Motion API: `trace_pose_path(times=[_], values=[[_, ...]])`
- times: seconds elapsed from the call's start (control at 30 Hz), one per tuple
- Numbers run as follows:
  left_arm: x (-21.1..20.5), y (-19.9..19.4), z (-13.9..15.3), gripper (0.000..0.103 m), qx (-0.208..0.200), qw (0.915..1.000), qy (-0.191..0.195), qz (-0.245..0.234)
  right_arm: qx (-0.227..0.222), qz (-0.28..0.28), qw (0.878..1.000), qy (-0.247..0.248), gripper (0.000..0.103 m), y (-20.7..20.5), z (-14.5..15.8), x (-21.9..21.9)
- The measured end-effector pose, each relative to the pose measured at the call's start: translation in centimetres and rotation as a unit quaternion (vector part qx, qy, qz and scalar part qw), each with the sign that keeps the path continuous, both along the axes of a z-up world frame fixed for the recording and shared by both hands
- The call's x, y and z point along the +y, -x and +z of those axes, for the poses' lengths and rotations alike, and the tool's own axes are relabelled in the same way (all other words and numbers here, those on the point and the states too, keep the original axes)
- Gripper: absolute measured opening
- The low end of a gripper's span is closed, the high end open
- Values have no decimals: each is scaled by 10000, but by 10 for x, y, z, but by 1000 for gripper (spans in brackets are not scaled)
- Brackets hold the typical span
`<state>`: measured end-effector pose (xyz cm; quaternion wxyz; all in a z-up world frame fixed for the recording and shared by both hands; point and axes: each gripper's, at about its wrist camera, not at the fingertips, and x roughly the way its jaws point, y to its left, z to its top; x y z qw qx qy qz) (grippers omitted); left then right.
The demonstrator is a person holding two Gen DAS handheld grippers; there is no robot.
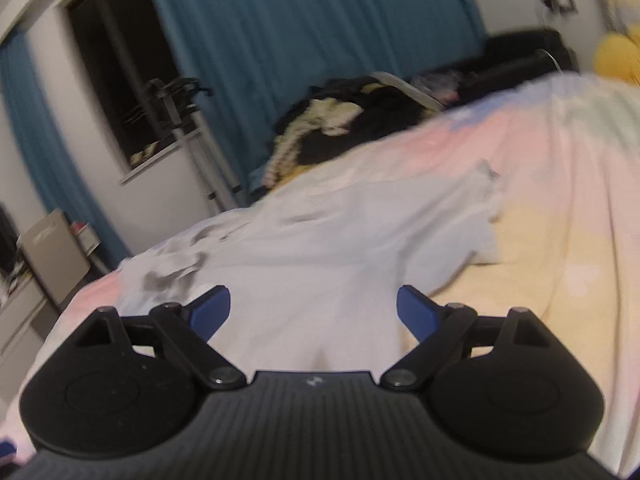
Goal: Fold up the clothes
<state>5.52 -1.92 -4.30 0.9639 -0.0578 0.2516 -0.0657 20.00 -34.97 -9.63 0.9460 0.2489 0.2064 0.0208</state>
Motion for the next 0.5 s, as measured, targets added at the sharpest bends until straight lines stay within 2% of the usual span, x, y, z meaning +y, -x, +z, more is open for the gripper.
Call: trace_pose_path(times=[0.13, 0.3, 0.4, 0.43, 0.5], values=[[0, -4, -1, 102, 45, 9999, 124, -103, 141, -427, 9971, -608, 91, -24, -26, -44], [-6, -16, -8, 102, 108, 9996, -15, -249, 315, -957, 9855, -1363, 91, -54, -58, -99], [-6, -25, -12, 102, 200, 9993, 97, -293, 99, -907, 9856, -1425, 89, -65, -63, -108], [-5, -27, -12, 102, 217, 9992, 147, -291, 43, -870, 9867, -1369, 84, -69, -63, -108], [-3, -32, -12, 102, 218, 9991, 233, -264, 15, -753, 9902, -1177, 67, -78, -60, -104]])
